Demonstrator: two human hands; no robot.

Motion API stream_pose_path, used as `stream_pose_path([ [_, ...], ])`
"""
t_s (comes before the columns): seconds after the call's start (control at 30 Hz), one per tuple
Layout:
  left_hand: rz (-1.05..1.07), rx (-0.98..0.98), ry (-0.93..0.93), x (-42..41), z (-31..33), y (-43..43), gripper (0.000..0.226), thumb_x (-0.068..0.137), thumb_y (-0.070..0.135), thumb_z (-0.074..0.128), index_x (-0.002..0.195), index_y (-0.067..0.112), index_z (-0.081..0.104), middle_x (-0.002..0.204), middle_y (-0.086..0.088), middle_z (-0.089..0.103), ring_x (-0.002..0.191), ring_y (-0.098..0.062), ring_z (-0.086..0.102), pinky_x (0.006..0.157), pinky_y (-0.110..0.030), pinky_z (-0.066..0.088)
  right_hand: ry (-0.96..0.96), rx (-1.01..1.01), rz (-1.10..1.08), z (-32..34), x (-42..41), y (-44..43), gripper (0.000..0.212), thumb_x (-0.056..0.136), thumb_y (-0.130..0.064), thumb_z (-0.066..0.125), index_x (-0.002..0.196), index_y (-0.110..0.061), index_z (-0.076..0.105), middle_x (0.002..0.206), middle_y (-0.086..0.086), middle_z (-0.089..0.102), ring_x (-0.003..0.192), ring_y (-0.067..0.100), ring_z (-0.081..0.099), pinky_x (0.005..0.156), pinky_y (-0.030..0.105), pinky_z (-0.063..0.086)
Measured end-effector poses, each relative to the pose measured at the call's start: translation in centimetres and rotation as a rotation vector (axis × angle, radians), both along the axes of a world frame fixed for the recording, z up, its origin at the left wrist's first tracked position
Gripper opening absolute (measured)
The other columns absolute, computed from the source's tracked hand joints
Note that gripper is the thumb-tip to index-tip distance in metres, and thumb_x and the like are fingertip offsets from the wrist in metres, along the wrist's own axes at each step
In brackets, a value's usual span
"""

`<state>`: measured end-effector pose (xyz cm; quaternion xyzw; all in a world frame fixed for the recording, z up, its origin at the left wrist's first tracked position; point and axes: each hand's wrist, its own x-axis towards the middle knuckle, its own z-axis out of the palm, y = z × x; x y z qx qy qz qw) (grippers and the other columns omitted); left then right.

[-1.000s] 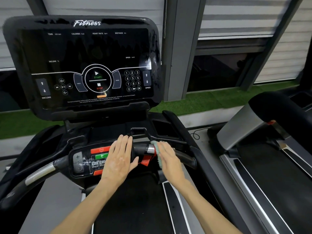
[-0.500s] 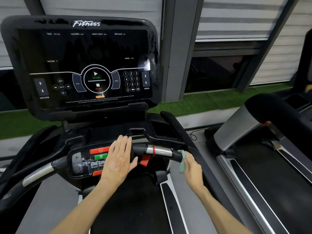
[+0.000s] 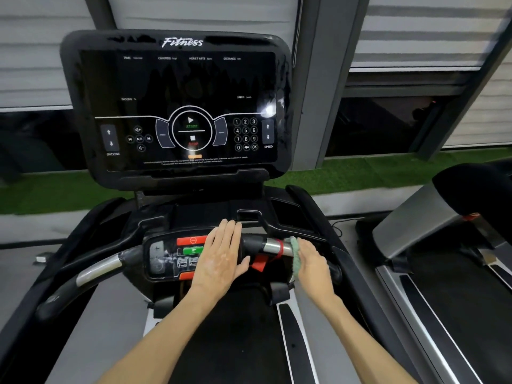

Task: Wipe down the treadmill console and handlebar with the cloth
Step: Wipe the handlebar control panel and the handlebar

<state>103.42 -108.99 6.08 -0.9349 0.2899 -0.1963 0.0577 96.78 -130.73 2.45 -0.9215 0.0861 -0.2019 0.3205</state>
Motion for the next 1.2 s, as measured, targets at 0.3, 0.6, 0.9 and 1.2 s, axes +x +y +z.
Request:
stream_pose_path([
  [0.3, -0.009, 0.006, 0.051, 0.0, 0.2, 0.3, 0.086, 0.085, 0.055, 0.062, 0.144, -0.004, 0.04, 0.143, -0.022, 0.049, 0.137, -0.034, 0.044, 0.114, -0.046, 0.037, -0.001, -0.145, 0.167, 2.6, 3.2, 8.0, 0.046, 0.091, -0.001, 0.052, 0.137, -0.006, 0.049, 0.137, 0.013, 0.053, 0.131, 0.027, 0.045, 0.111, 0.039, 0.037],
  [0.6, 0.014, -0.01, 0.073, 0.4, 0.3, 1.9, 0.096, 0.089, 0.068, 0.042, 0.151, -0.003, 0.026, 0.157, -0.021, 0.028, 0.146, -0.033, 0.028, 0.117, -0.044, 0.032, 0.05, -0.189, 0.01, 2.5, 2.1, 4.1, 0.022, 0.088, 0.001, 0.051, 0.104, -0.013, 0.058, 0.092, 0.001, 0.06, 0.083, 0.024, 0.06, 0.069, 0.028, 0.042],
  [0.9, 0.022, -0.092, 0.067, 0.1, -0.4, 4.4, 0.075, 0.097, 0.052, 0.025, 0.151, 0.0, 0.03, 0.157, -0.017, 0.031, 0.145, -0.029, 0.031, 0.116, -0.043, 0.032, 0.023, -0.242, 0.17, 2.3, 2.6, 8.3, 0.056, 0.092, 0.0, 0.05, 0.146, -0.012, 0.038, 0.148, 0.005, 0.042, 0.141, 0.021, 0.032, 0.114, 0.03, 0.017],
  [1.2, 0.028, -0.041, 0.127, 0.2, -0.6, 4.2, 0.097, 0.089, 0.071, 0.031, 0.152, -0.002, 0.023, 0.158, -0.018, 0.027, 0.148, -0.03, 0.023, 0.12, -0.043, 0.024, -0.06, -0.184, 0.123, 3.1, 3.9, 8.9, 0.034, 0.085, 0.004, 0.055, 0.113, -0.014, 0.06, 0.102, 0.0, 0.062, 0.095, 0.018, 0.058, 0.083, 0.034, 0.051],
])
